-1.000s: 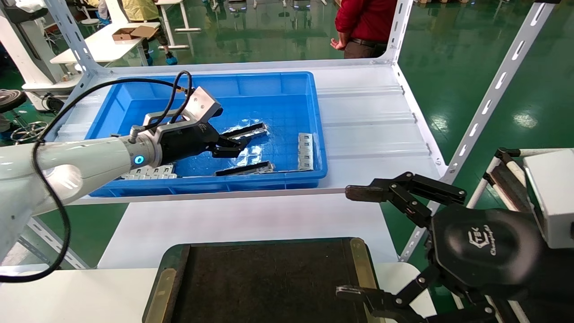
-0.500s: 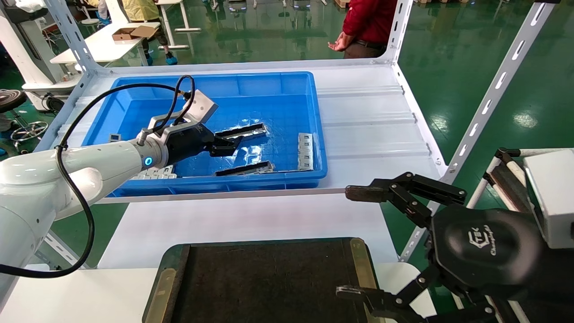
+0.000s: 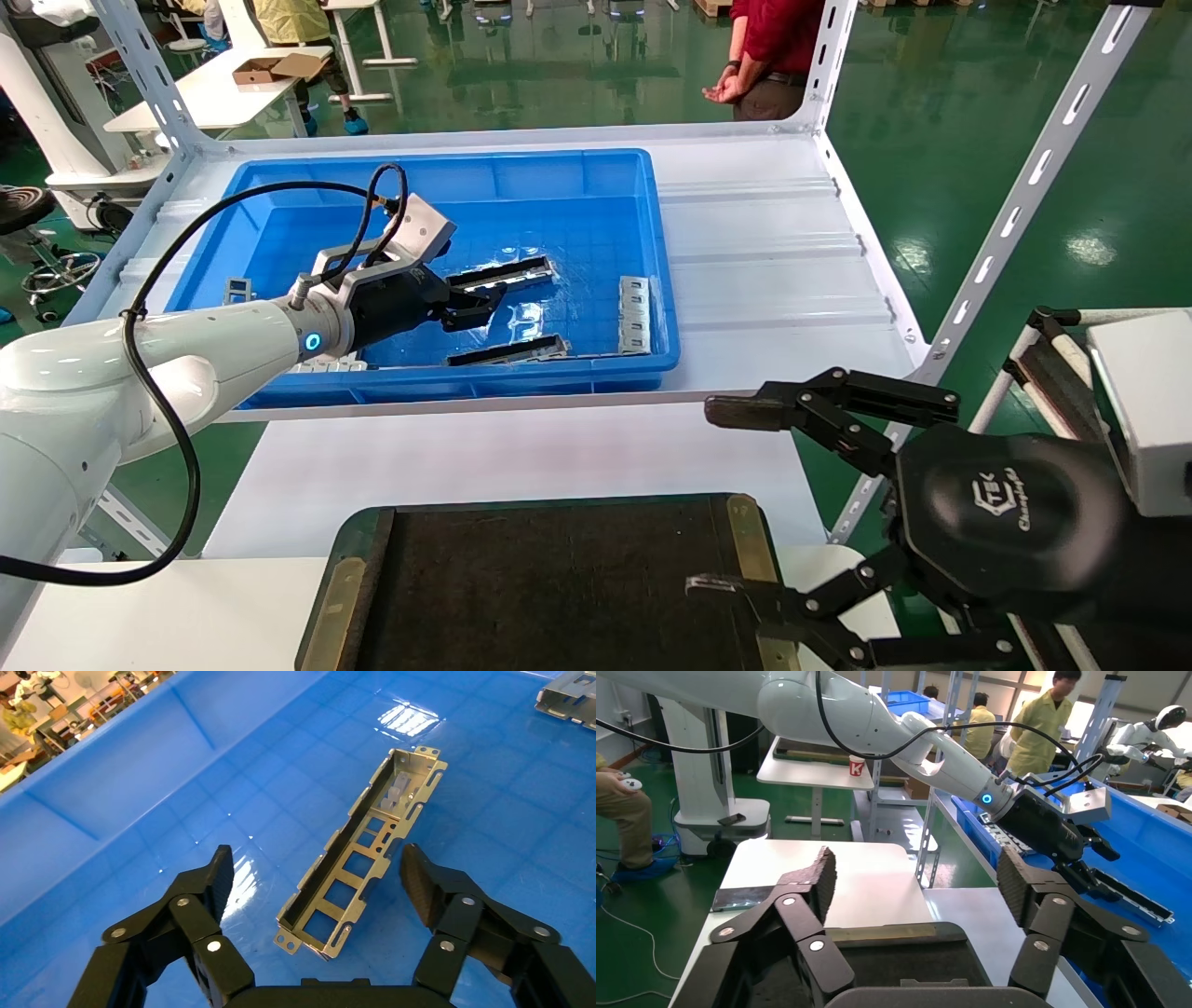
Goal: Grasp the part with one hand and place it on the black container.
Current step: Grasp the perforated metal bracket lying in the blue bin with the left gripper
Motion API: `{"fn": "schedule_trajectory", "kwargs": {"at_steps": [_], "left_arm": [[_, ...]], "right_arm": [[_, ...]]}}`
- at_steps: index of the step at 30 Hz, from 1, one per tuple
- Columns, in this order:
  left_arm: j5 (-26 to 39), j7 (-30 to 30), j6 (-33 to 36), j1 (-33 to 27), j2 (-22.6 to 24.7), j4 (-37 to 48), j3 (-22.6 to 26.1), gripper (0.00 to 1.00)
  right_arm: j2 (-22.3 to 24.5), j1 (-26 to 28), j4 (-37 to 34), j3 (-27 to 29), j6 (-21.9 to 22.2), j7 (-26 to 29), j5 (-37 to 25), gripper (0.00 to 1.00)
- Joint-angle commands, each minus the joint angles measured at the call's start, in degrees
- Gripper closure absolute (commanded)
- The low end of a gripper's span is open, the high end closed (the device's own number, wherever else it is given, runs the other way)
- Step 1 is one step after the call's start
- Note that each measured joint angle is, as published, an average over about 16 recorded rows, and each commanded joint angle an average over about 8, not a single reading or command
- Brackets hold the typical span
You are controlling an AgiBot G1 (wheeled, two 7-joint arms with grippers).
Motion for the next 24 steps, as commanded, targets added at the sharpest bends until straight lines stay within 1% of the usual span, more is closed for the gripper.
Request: {"fn": "schedule_trajectory", "kwargs": {"at_steps": [1, 24], "left_arm": [[0.0, -0.1, 0.0, 0.1, 0.0, 0.0, 0.0, 1.00], [0.4, -1.6, 0.2, 0.8, -0.7, 0.3, 0.3, 1.00]], "right_arm": [[0.0, 0.0, 0.0, 0.0, 0.0, 0.0, 0.0, 1.00], [0.0, 0.0, 0.0, 0.0, 0.0, 0.0, 0.0, 1.00]]}}
